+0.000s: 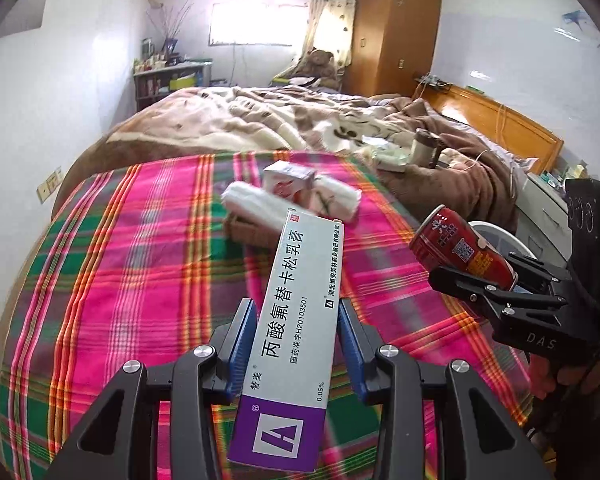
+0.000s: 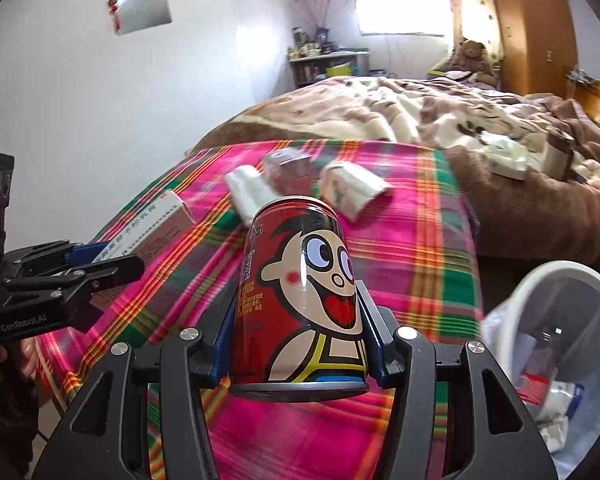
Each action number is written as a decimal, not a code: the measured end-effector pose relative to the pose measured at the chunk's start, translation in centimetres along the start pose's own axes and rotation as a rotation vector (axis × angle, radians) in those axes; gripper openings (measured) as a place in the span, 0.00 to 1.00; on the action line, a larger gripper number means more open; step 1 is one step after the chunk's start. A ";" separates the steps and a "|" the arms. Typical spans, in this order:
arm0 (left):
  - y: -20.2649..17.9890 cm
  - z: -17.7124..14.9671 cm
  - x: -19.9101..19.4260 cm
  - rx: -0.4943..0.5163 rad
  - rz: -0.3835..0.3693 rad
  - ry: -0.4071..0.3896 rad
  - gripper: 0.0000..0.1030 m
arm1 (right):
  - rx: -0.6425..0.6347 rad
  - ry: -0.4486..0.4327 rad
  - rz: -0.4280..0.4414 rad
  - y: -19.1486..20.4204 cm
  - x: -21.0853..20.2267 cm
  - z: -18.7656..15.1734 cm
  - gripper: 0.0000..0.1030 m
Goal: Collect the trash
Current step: 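Carry the red can and medicine box over the wastebasket with both grippers, then open both grippers to drop the can and box into the wastebasket, then move both grippers back over the blanket toward the white paper items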
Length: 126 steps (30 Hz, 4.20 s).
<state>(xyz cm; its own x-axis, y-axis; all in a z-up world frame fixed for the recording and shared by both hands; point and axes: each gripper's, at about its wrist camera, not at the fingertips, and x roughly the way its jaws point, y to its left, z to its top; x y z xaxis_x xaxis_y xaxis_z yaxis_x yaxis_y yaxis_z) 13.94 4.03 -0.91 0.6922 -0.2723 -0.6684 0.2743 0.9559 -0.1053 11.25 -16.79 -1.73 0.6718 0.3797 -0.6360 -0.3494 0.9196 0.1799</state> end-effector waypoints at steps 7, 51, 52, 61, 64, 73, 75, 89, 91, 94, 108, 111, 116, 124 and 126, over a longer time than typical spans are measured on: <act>-3.4 0.7 -0.4 0.035 -0.040 -0.027 0.40 | 0.043 -0.055 -0.060 -2.9 -3.2 -0.4 0.52; -24.6 3.9 7.7 0.181 -0.317 0.041 0.40 | 0.292 -0.036 -0.429 -17.2 -10.9 -4.6 0.52; -24.9 4.0 8.0 0.182 -0.315 0.044 0.40 | 0.294 -0.031 -0.432 -17.4 -10.8 -4.6 0.52; -26.5 3.7 9.9 0.189 -0.308 0.074 0.40 | 0.315 0.032 -0.446 -18.7 -9.5 -5.1 0.53; -26.7 3.6 10.4 0.180 -0.319 0.092 0.40 | 0.310 0.045 -0.454 -18.9 -9.3 -5.2 0.53; -26.6 3.5 9.9 0.182 -0.322 0.077 0.53 | 0.300 0.049 -0.491 -18.7 -9.6 -5.1 0.65; -26.3 3.5 9.5 0.173 -0.324 0.072 0.53 | 0.297 0.047 -0.491 -18.5 -9.7 -5.1 0.65; -22.7 3.9 6.3 0.134 -0.272 0.019 0.54 | 0.301 -0.020 -0.476 -16.3 -10.4 -4.2 0.65; -22.0 3.9 5.8 0.124 -0.263 0.008 0.54 | 0.299 -0.027 -0.473 -16.1 -10.3 -4.0 0.65; -21.1 3.9 5.3 0.114 -0.248 -0.008 0.54 | 0.290 -0.037 -0.466 -15.5 -10.1 -3.7 0.65; -14.8 4.4 3.2 0.036 -0.141 -0.071 0.54 | 0.212 -0.095 -0.373 -11.6 -8.1 -1.8 0.65; -13.0 4.5 3.2 0.004 -0.114 -0.074 0.54 | 0.185 -0.107 -0.349 -10.6 -7.4 -1.1 0.65; -9.5 4.7 3.3 -0.053 -0.066 -0.078 0.54 | 0.154 -0.104 -0.315 -9.2 -5.8 0.1 0.65; -3.8 4.6 4.2 -0.152 0.021 -0.059 0.55 | 0.089 -0.076 -0.259 -7.2 -2.5 2.2 0.65; -2.6 4.7 4.7 -0.174 0.037 -0.050 0.57 | 0.081 -0.066 -0.245 -6.9 -1.4 2.6 0.65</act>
<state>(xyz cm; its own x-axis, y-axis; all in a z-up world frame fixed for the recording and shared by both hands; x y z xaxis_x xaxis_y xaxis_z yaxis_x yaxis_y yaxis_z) 19.59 -0.22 -0.35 0.7331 -0.2379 -0.6372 0.1318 0.9688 -0.2100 14.40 -23.38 -0.06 0.7719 0.1476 -0.6183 -0.1191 0.9890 0.0874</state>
